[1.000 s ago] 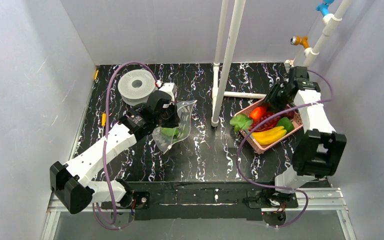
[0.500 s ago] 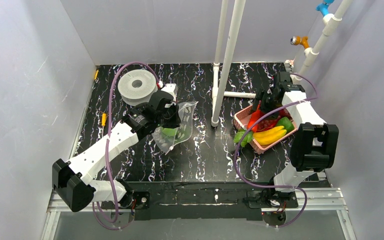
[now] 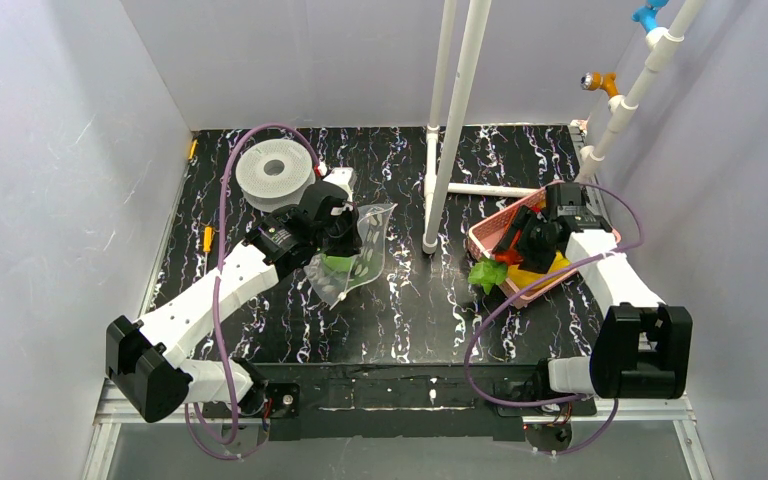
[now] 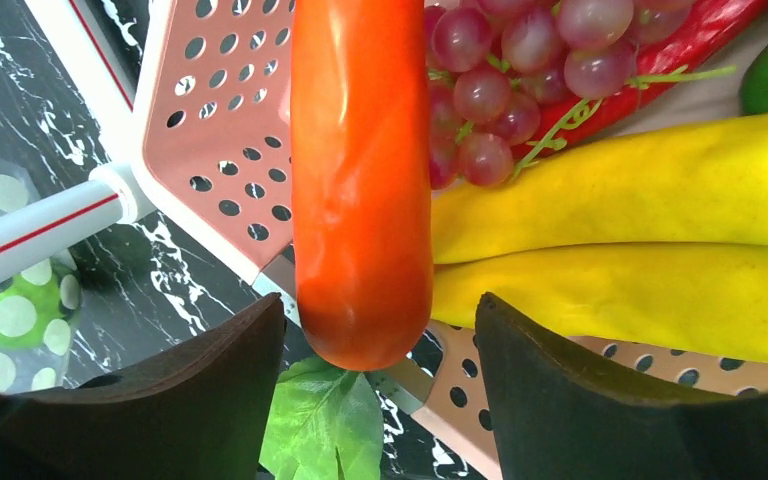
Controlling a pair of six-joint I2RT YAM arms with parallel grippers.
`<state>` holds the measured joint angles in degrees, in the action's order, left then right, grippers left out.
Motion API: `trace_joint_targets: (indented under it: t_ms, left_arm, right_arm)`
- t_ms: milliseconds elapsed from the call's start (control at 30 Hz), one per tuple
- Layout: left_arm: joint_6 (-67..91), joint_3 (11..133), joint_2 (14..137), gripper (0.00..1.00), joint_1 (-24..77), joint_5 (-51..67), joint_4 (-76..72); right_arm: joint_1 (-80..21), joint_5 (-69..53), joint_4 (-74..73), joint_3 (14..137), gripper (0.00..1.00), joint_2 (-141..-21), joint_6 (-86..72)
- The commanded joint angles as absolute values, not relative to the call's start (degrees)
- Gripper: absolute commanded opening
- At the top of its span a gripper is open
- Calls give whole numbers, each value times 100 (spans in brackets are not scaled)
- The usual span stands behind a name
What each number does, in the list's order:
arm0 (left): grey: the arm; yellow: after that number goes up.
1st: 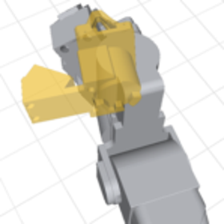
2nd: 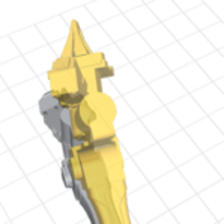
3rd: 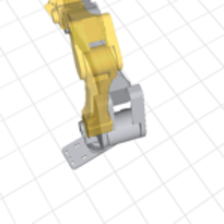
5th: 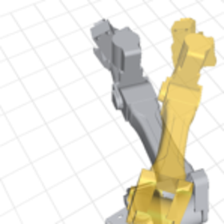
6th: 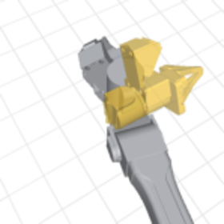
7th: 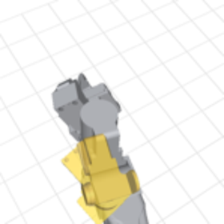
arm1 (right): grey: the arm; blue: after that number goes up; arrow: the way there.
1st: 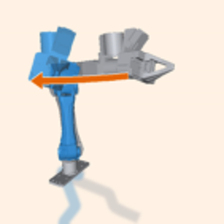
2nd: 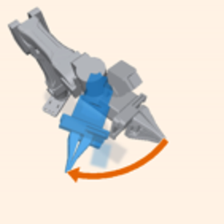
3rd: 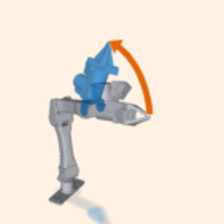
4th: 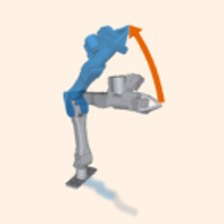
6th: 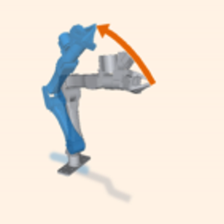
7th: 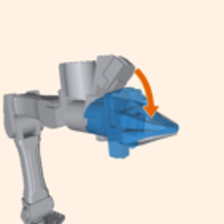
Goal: Place the food in the zip-top bag and seal the zipper
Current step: Pick up the fake vegetable from the bin.
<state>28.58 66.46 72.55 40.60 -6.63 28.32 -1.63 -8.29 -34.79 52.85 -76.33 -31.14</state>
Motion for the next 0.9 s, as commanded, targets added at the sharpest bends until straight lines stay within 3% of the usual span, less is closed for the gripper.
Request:
trace_joint_targets:
  t_ms: [0, 267, 500, 667, 867]
  left_arm:
    - [2848, 6810, 7169, 0, 4029, -721, 2838]
    - [2830, 6833, 7139, 0, 4030, -735, 2860]
    - [2840, 6819, 7104, 0, 4032, -702, 2837]
    - [2839, 6813, 7121, 0, 4033, -698, 2839]
    - [2839, 6817, 7114, 0, 4030, -712, 2836]
  right_arm:
    - [-175, -1018, -2820, 5158, 72, -7591, -3598]
    - [-174, -818, -2544, 5030, 67, -7679, -3631]
    - [-175, -914, -2407, 4852, 55, -7761, -3621]
    - [-174, -788, -2425, 4775, 28, -7459, -3496]
    - [-173, -453, -2970, 4926, 9, -6632, -3186]
